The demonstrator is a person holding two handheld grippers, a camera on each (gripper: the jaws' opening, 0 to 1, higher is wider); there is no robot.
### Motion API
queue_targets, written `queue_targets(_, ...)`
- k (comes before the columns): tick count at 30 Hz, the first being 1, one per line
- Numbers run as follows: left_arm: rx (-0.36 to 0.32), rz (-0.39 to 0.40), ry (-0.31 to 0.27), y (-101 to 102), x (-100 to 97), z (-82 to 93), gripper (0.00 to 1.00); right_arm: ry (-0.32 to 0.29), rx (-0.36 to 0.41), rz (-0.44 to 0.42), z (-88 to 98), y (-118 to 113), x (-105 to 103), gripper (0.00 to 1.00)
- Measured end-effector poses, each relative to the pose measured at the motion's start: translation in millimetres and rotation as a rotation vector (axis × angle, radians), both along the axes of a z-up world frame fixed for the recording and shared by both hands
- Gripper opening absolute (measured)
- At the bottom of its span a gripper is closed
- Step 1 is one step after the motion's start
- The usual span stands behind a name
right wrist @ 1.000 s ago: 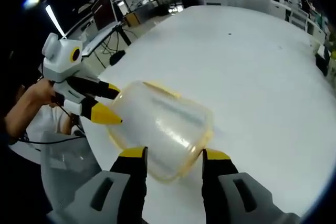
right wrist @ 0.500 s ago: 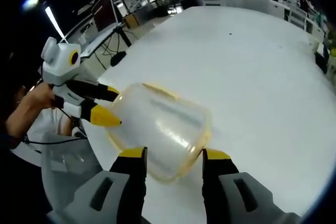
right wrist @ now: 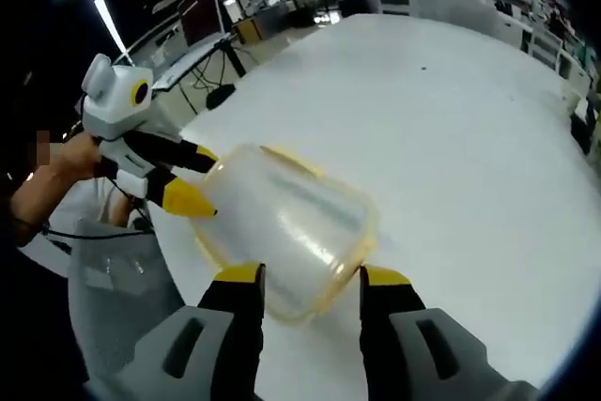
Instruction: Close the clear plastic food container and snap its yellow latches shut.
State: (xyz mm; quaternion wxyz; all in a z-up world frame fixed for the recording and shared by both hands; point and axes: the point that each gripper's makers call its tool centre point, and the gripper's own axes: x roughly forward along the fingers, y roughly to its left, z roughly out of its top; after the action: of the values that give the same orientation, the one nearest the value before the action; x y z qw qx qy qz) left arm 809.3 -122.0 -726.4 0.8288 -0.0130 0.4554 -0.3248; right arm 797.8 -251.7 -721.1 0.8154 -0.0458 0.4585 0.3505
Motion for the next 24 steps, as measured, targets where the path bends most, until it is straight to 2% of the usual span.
queue_targets(10,0.054,-0.057,-0.083,5,6.0,14.3,0.39,-0.053,-0.036,0.060,10.6,-3,7,0.30)
queue_targets(11,0.060,-0.068,-0.091,5,6.4,15.7,0.39,-0.081,-0.031,0.079,14.1,0,10,0.30)
queue_targets(13,0.064,-0.087,-0.109,4,7.2,19.8,0.39,-0.092,-0.037,0.089,17.0,1,12,0.28)
queue_targets(18,0.064,-0.145,-0.167,-3,9.8,31.0,0.39,-0.127,-0.024,0.128,23.9,9,16,0.26)
queue_targets(24,0.066,-0.200,-0.189,-13,7.6,32.4,0.36,-0.148,-0.031,0.187,25.1,18,21,0.24)
